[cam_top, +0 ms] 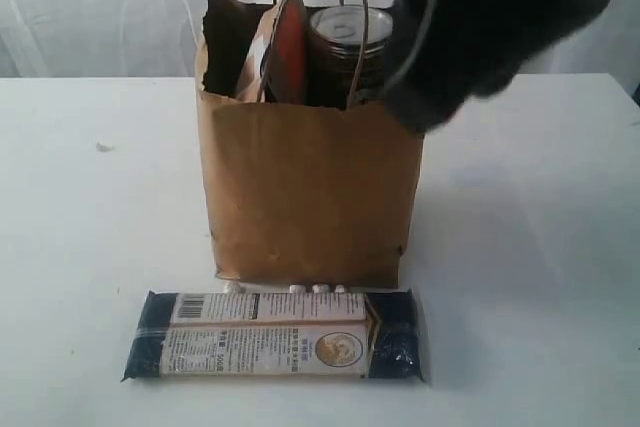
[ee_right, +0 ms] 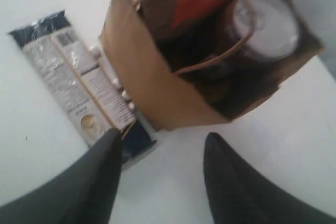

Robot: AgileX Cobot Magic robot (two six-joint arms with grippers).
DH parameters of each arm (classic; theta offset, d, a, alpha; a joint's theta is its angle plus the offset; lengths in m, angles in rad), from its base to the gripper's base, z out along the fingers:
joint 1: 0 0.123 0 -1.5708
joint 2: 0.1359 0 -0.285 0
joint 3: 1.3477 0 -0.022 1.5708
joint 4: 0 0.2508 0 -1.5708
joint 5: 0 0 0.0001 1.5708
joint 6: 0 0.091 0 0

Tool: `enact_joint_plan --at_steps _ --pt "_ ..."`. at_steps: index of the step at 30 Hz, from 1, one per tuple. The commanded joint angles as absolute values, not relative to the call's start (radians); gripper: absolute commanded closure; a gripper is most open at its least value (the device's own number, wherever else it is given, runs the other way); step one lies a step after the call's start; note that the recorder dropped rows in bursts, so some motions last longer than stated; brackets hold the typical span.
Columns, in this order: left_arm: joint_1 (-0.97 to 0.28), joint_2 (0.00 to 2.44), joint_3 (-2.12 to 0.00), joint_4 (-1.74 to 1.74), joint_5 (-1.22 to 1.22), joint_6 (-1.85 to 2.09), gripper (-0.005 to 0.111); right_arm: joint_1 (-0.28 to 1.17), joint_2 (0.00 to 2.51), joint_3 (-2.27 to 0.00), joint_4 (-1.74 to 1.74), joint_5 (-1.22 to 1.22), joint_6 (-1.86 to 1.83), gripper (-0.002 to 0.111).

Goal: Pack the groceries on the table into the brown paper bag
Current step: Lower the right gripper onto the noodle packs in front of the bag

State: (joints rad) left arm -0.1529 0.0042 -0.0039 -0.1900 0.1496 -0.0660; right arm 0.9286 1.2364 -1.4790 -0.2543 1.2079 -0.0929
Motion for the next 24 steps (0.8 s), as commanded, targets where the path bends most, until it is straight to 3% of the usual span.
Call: enact_joint_plan --at_steps 1,7,9,13,24 --pt "-0.152 0.0 0.0 -0.196 0.149 -0.07 0.107 0.922 1.199 -1.277 -0.202 1.172 -0.101 0.062" --pt "-0.152 0.0 0.0 -0.196 0.149 -0.07 0.107 0.924 1.167 -1.008 -0.013 1.01 -0.155 0.061" --pt "-0.152 0.0 0.0 -0.196 0.149 -0.07 0.107 0.924 1.167 -0.961 0.016 1.01 -0.229 0.054" --pt "-0.152 0.0 0.0 -0.196 0.149 -0.07 0.107 0.924 1.199 -0.929 0.011 1.01 -0.315 0.042" --pt "-0.152 0.0 0.0 -0.196 0.149 -0.07 0.107 0.924 1.436 -0.929 -0.046 0.865 -0.479 0.042"
